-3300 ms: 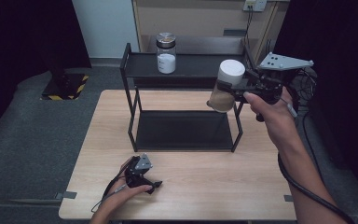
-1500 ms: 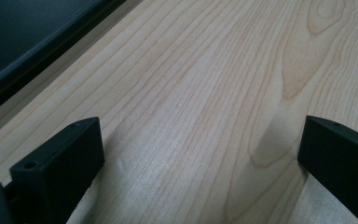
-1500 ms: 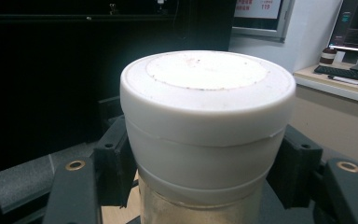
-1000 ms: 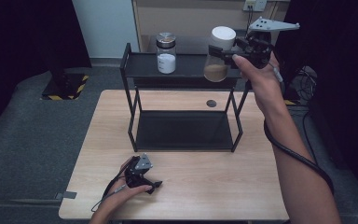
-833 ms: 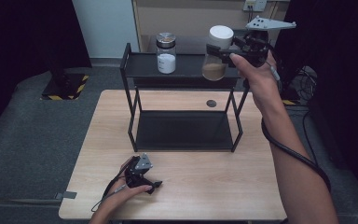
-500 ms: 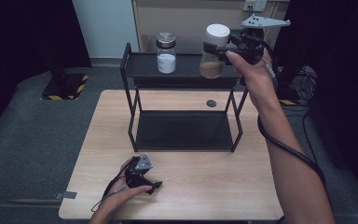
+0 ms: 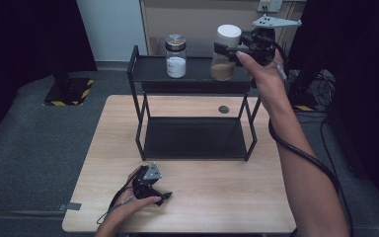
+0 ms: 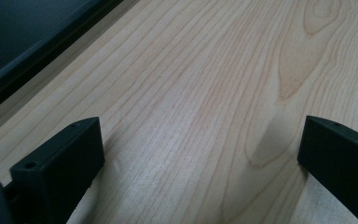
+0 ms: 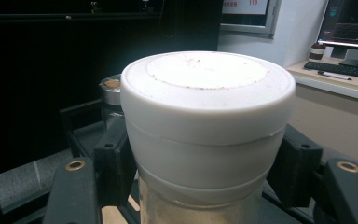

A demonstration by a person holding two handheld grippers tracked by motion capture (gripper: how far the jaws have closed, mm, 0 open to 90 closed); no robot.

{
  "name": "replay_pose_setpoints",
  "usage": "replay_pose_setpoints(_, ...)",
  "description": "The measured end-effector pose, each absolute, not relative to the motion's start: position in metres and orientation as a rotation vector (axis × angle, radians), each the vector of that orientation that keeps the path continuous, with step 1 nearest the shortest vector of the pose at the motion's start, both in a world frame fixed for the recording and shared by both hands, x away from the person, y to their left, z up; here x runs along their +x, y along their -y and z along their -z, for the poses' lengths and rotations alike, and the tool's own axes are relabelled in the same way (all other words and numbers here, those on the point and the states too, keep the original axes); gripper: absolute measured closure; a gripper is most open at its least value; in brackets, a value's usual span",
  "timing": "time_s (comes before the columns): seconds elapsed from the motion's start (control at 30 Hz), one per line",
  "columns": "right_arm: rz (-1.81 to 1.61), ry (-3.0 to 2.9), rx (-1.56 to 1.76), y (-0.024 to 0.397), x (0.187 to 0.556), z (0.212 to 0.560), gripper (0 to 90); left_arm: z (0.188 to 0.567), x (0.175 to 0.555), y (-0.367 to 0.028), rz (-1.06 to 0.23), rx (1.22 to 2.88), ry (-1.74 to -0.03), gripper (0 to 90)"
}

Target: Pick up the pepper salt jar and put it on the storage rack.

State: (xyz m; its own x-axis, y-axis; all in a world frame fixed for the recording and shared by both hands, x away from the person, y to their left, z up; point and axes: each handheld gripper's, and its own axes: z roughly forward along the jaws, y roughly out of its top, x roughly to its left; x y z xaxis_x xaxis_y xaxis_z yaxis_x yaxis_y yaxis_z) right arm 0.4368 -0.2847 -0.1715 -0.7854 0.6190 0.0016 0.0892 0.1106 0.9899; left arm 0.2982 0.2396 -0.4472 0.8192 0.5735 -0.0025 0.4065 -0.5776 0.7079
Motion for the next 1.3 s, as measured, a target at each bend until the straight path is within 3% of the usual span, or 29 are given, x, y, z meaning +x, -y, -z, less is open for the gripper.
replay_pose_setpoints(1.3,-1.683,-1.994,0.723,0.276,0.460,0.181,35.5,0.447,0.295,-0.239,-0.286,2.267,-0.699,0.0)
